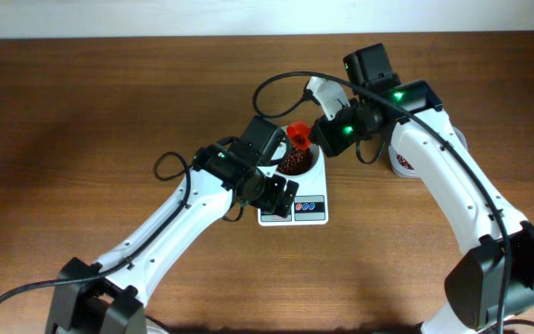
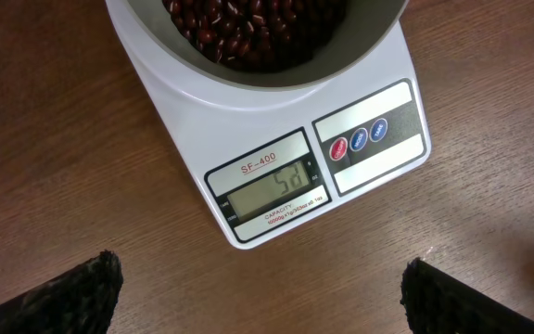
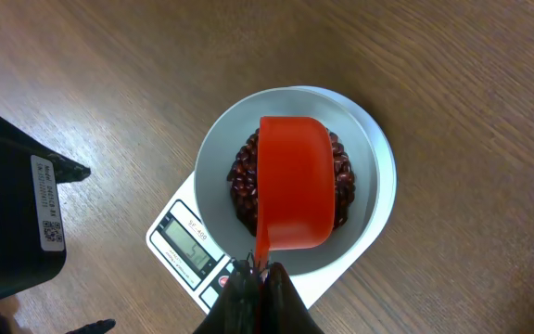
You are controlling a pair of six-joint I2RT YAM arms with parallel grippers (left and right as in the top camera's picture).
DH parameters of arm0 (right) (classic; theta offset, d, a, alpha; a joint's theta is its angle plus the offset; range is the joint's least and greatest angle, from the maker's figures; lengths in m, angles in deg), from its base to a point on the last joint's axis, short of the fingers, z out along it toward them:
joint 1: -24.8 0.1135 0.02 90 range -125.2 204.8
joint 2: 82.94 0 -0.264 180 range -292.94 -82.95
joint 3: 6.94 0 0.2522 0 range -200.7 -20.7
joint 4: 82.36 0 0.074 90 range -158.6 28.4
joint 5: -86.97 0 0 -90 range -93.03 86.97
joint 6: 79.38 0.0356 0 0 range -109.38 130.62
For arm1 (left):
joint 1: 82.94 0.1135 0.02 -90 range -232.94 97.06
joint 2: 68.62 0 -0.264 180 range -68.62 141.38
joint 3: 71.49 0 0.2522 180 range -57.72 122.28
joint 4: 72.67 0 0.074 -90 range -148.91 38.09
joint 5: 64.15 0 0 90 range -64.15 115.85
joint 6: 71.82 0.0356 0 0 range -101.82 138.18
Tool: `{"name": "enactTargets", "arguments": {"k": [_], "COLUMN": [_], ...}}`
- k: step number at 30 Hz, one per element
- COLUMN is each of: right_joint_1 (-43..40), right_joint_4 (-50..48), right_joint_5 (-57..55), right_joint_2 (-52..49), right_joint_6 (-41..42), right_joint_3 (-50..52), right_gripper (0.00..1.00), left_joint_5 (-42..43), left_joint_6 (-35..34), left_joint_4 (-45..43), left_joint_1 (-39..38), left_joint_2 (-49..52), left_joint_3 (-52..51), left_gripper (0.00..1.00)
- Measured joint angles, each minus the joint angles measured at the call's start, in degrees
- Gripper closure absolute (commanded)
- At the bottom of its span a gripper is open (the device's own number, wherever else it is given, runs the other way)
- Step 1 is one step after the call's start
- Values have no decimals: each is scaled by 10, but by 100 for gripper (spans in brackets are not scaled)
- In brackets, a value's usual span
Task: Scoop item into bowl and weigh 50g on scale
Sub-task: 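Tilt the scoop with the right gripper to pour beans into the bowl, then return the scoop to the container and scoop more beans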
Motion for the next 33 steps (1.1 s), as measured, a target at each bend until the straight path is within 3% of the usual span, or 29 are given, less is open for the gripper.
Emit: {"name": "enactTargets", "arguments": {"k": [13, 18, 24, 33], "right_joint_1": [0, -10, -116, -350], "right_joint_4": [0, 0, 23, 94], "right_joint_5": [0, 16, 186, 218], "right_joint_2": [0, 0, 0, 0], "right_joint_6": [1, 45, 98, 108], "right_joint_3": [0, 0, 0, -1], "right_gripper": [96, 96, 96, 96], "left_joint_5": [0, 0, 0, 0], "left_joint_6": [0, 0, 0, 0], "left_joint_4": [0, 0, 0, 0], "left_joint_1": [0, 0, 0, 0], "left_joint_2": [0, 0, 0, 0], "left_joint_3": [0, 0, 0, 0], "left_gripper": [1, 1, 1, 1]}}
